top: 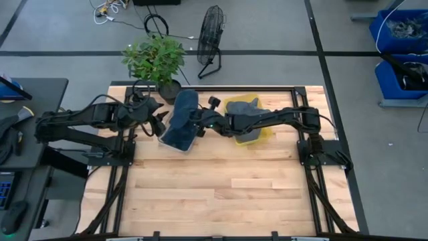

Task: Pick & Place hat
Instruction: Put the blue cap into the transparent bin

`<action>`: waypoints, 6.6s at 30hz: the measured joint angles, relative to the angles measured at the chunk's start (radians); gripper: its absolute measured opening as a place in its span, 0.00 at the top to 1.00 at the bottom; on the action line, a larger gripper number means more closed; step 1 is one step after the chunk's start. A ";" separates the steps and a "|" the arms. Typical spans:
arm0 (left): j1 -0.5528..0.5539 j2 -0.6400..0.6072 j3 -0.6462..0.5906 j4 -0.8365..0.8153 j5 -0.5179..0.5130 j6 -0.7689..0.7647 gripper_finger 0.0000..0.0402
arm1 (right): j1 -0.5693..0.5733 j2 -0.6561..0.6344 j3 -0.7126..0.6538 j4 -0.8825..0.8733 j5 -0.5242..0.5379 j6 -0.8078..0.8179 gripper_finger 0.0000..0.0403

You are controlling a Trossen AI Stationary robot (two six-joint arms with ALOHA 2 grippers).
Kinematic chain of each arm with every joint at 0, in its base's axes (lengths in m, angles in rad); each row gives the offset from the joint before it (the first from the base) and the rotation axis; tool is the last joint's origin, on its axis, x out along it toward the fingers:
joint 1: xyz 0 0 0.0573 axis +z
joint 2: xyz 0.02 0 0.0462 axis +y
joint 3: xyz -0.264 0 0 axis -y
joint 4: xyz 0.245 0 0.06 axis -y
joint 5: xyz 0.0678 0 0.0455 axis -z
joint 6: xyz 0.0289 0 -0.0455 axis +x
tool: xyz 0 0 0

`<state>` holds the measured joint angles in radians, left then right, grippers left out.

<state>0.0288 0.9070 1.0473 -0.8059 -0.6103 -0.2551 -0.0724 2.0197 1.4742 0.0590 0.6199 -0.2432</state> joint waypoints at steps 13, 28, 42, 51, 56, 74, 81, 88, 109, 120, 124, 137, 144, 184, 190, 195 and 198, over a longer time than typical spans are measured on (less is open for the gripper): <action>0.001 0.161 0.001 -0.028 -0.007 -0.101 0.57 | 0.017 0.011 0.001 -0.028 -0.064 0.082 0.99; 0.001 0.339 0.001 -0.116 0.069 -0.201 0.57 | 0.037 0.007 0.001 -0.133 -0.163 0.243 0.99; 0.042 0.487 0.000 -0.159 0.199 -0.223 0.57 | 0.032 0.006 0.001 -0.167 -0.342 0.198 0.89; 0.078 0.563 0.002 -0.140 0.197 -0.170 0.57 | 0.048 -0.038 0.000 -0.250 -0.351 0.085 0.85; 0.087 0.563 0.002 -0.140 0.196 -0.153 0.57 | 0.048 -0.107 0.000 -0.321 -0.266 0.100 0.88; 0.086 0.566 0.000 -0.101 0.259 0.235 0.57 | -0.131 -0.096 -0.054 -0.233 -0.225 0.229 0.91; 0.085 0.566 0.000 -0.097 0.246 0.241 0.57 | -0.165 -0.080 -0.055 -0.118 -0.440 0.224 0.97; 0.085 0.566 0.000 -0.099 0.231 0.240 0.57 | -0.160 -0.062 -0.053 -0.128 -0.505 0.229 0.99; 0.080 0.566 -0.002 0.155 0.203 0.398 0.57 | -0.086 -0.011 -0.056 -0.260 -0.591 0.231 1.00; 0.086 0.566 0.000 0.175 0.245 0.398 0.57 | -0.044 -0.140 -0.054 -0.433 -0.543 0.238 1.00; 0.084 0.553 0.000 0.169 0.178 0.398 0.57 | -0.023 -0.172 -0.054 -0.570 -0.531 0.302 1.00; 0.077 0.462 0.000 0.226 0.165 0.267 0.57 | -0.009 -0.156 -0.255 -0.290 -0.475 0.437 1.00; 0.122 0.452 0.002 0.248 0.025 0.253 0.57 | -0.023 -0.155 -0.286 -0.277 -0.477 0.448 1.00; 0.129 0.543 -0.001 0.225 0.133 0.176 0.99 | -0.099 -0.155 -0.286 -0.181 -0.448 0.418 1.00; 0.105 0.433 0.000 -0.048 0.112 -0.095 0.99 | -0.099 -0.155 -0.286 -0.167 -0.454 0.418 1.00; 0.122 0.435 -0.015 -0.244 0.102 -0.276 0.99 | -0.098 -0.155 -0.286 -0.162 -0.454 0.418 1.00; 0.134 0.437 -0.081 -0.199 0.158 -0.284 0.99 | -0.098 -0.155 -0.286 -0.158 -0.455 0.418 1.00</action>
<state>0.1633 1.3441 0.9666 -1.0046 -0.4519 -0.5391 -0.1707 1.8645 1.1881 -0.0990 0.1650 0.1749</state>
